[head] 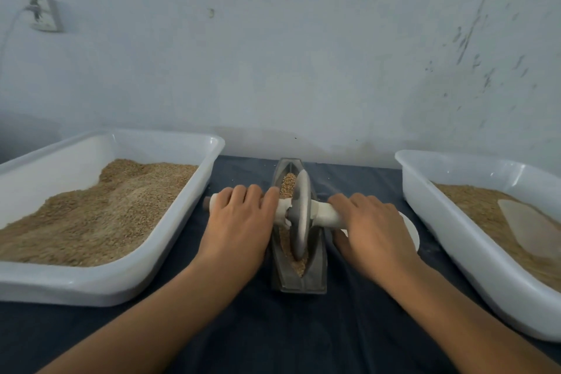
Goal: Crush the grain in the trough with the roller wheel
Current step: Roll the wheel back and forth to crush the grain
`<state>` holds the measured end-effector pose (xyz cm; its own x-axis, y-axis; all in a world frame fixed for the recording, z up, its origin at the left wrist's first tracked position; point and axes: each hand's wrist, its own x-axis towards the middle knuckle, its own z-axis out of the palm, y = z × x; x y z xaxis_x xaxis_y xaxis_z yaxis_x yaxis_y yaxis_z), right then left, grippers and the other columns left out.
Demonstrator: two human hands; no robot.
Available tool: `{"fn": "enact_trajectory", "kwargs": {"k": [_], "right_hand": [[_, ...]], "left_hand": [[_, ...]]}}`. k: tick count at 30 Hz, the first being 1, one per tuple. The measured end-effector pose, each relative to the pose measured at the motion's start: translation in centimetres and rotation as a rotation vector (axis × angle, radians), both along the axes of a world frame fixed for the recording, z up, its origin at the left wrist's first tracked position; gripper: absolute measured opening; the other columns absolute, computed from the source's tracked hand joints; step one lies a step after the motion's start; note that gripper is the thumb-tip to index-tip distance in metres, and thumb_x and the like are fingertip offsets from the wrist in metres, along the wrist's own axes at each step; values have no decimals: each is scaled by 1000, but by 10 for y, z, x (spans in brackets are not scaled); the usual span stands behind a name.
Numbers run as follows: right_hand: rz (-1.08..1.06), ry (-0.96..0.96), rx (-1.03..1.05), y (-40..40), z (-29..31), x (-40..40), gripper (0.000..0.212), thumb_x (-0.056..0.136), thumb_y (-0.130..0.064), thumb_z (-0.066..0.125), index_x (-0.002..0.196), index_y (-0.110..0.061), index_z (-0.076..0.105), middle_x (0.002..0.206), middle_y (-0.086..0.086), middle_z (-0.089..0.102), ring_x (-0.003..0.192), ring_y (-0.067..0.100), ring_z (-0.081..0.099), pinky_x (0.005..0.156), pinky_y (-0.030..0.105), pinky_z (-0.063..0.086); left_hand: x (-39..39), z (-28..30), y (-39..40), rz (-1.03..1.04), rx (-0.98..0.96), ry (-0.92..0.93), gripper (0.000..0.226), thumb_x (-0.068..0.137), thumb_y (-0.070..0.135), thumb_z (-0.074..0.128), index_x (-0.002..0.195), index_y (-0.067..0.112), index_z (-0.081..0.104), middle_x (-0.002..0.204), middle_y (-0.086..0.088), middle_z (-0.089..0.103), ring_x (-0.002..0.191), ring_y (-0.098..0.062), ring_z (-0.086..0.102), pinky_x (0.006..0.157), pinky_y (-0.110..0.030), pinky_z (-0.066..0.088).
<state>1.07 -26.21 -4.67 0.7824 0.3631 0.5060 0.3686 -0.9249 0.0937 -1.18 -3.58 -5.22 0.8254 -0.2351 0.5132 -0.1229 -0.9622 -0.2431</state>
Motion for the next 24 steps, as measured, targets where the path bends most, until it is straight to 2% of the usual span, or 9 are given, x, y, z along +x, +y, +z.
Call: {"fn": "enact_trajectory", "kwargs": {"k": [4,8,11,14,17,21,24], "right_hand": [[-10,-102,-22,5,3,-5,35,79,-31,74,113,-26,65,91,-2,62,82,25,59,69,39,42],[-5,-131,-45,9,1,9,29,77,-28,76,104,-25,65,84,-3,59,75,25,57,65,36,34],[-22,-111,-61,9,0,26,25,81,-31,72,103,-26,61,82,-4,59,72,23,56,63,34,30],[-42,-7,-64,10,3,46,26,87,-36,65,108,-27,52,88,-6,60,76,23,58,60,35,35],[-77,109,-26,10,7,68,32,88,-43,65,108,-28,45,90,-7,61,77,23,60,59,36,45],[-131,194,-84,12,14,94,28,80,-43,66,95,-31,46,74,-8,53,65,20,52,49,30,29],[-138,296,-131,15,24,113,24,74,-40,67,93,-33,53,78,-9,56,68,17,54,49,27,29]], "left_hand": [[-7,-5,8,-26,-42,4,70,87,29,61,147,23,25,123,2,47,109,-20,46,100,-35,37],[1,-10,12,-48,-75,-11,59,83,24,64,138,21,44,111,1,54,98,-21,52,90,-35,42],[18,-8,14,-54,-74,0,61,81,28,68,136,25,42,110,3,55,99,-21,53,87,-35,42],[40,-1,11,-32,-59,17,57,83,28,69,132,30,41,110,4,55,98,-20,56,85,-34,43],[63,6,8,-11,-64,59,52,82,29,74,123,32,41,104,4,54,92,-18,58,81,-34,43],[89,12,7,43,-55,58,41,83,18,69,111,28,41,91,5,56,75,-18,59,70,-34,41],[104,15,8,64,-85,67,41,85,15,66,114,27,40,86,5,60,66,-20,53,59,-34,31]]}}
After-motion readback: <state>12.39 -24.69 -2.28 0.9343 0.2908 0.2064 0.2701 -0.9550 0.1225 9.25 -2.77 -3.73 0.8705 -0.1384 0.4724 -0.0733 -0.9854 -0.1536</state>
